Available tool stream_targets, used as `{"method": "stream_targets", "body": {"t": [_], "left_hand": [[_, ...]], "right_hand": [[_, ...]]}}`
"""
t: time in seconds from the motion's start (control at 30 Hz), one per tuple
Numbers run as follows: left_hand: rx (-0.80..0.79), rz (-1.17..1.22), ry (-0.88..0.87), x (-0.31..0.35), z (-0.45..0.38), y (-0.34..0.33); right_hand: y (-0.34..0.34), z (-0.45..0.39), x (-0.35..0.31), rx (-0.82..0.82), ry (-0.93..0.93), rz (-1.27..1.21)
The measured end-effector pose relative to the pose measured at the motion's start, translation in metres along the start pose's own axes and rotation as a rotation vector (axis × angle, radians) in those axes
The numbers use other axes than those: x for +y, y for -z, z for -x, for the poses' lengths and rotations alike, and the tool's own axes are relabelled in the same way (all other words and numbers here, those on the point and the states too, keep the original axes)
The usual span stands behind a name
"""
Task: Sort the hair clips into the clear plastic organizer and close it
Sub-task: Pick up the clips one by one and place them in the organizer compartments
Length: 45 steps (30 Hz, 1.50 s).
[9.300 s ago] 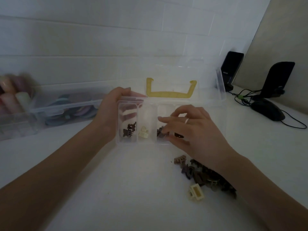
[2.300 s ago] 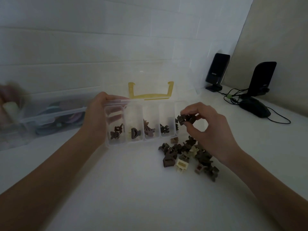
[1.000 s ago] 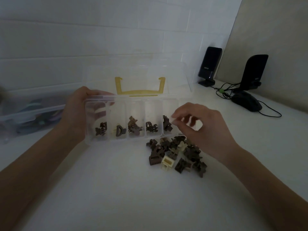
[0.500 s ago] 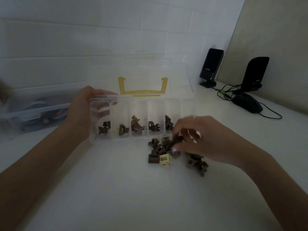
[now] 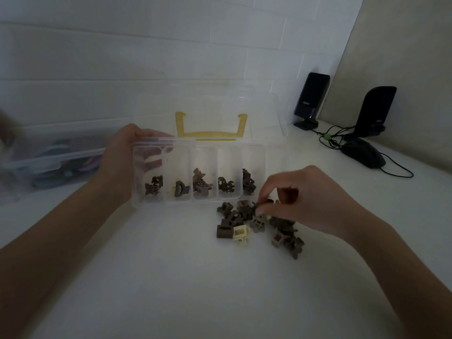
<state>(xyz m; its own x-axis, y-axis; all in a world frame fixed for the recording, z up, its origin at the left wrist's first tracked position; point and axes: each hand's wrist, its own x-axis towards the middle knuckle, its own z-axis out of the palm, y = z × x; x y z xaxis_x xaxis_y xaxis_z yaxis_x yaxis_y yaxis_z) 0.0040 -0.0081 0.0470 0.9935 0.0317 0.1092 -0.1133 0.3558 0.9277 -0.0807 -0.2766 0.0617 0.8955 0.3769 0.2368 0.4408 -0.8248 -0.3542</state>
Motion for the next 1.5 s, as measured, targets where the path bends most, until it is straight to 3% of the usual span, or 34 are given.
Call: {"method": "stream_targets", "body": {"t": [0.23,0.73,0.97,1.2,1.4,1.5], "left_hand": [[0.023,0.001,0.008,-0.001,0.000,0.000],[0.009,-0.017,-0.009,-0.002,-0.001,0.001],[0.024,-0.015,-0.006,-0.002,0.000,-0.001],[0.003,-0.022,-0.009,-0.002,0.002,-0.001],[0.013,-0.007,-0.003,-0.002,-0.002,0.002],[0.004,-0.021,-0.014,-0.003,-0.001,0.000]], "right_hand": [[0.001,0.003,-0.008,-0.249,-0.039,0.155],[-0.003,0.004,-0.012,-0.212,-0.058,0.293],[-0.006,0.003,-0.013,-0.201,-0.004,0.215],[-0.008,0.002,-0.014,0.058,0.122,-0.111],[-0.015,-0.003,-0.007,0.444,0.019,-0.106],[-0.018,-0.007,-0.002,0.570,0.022,0.045]]}}
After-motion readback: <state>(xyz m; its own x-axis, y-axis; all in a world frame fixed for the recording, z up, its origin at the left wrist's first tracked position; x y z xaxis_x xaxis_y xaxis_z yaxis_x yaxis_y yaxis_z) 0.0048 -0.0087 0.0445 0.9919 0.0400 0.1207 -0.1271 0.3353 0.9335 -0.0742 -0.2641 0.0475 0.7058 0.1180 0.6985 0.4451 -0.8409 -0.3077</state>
